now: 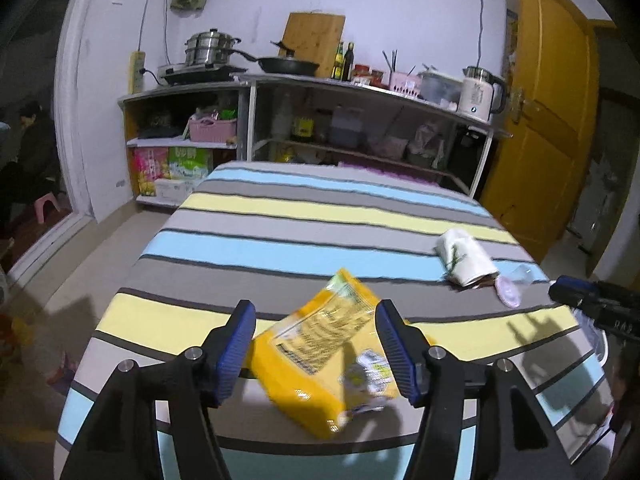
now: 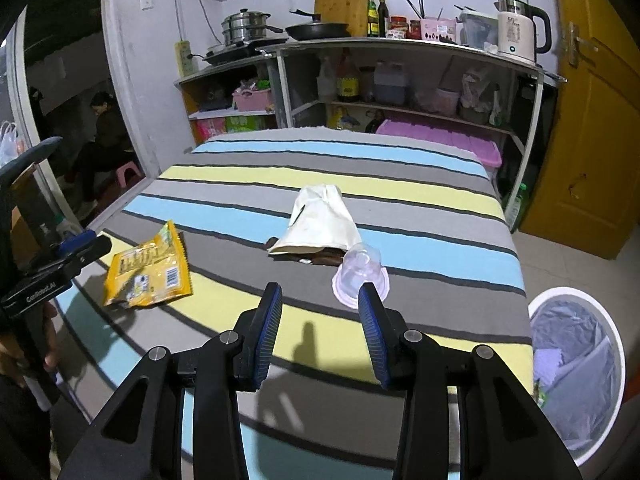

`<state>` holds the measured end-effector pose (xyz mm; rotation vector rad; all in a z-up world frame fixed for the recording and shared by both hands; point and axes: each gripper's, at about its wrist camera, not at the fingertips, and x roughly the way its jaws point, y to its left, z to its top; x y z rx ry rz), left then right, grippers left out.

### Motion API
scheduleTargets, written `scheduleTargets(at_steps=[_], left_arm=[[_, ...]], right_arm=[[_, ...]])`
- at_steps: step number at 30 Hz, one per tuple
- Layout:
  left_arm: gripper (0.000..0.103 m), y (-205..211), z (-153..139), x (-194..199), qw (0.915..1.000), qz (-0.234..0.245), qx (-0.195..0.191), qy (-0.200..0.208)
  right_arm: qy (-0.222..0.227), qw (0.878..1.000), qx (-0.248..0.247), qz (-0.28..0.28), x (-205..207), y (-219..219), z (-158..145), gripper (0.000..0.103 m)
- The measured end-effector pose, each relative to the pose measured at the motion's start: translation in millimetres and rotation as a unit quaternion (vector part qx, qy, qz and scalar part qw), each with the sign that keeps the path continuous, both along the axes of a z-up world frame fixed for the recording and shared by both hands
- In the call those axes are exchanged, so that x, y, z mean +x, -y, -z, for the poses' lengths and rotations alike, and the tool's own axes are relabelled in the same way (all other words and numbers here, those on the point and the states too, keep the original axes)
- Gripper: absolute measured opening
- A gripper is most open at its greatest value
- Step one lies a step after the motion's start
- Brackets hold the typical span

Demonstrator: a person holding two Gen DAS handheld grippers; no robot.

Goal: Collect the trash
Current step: 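Grasp the yellow snack bag with the left gripper while the right grasps the clear cup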

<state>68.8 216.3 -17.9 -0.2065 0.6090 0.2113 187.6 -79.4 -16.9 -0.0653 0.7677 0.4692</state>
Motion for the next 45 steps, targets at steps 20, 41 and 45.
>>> scheduleTargets(at_steps=[20,41,45], left_arm=[[0.062,-3,38,27,0.9935,0.04,-0.07,-0.081],[0.062,38,37,43,0.991,0.084,-0.04,-0.096],[0.062,45,39,44,0.9907,0.085,-0.021,-0.104]], right_arm=[[-0.015,1.0,-0.023,0.002,35,-12,17,0.041],[-0.006,0.999,-0.022,0.029,57,-2,21,0.041],[-0.027,0.999,-0.022,0.03,66,-3,28,0.041]])
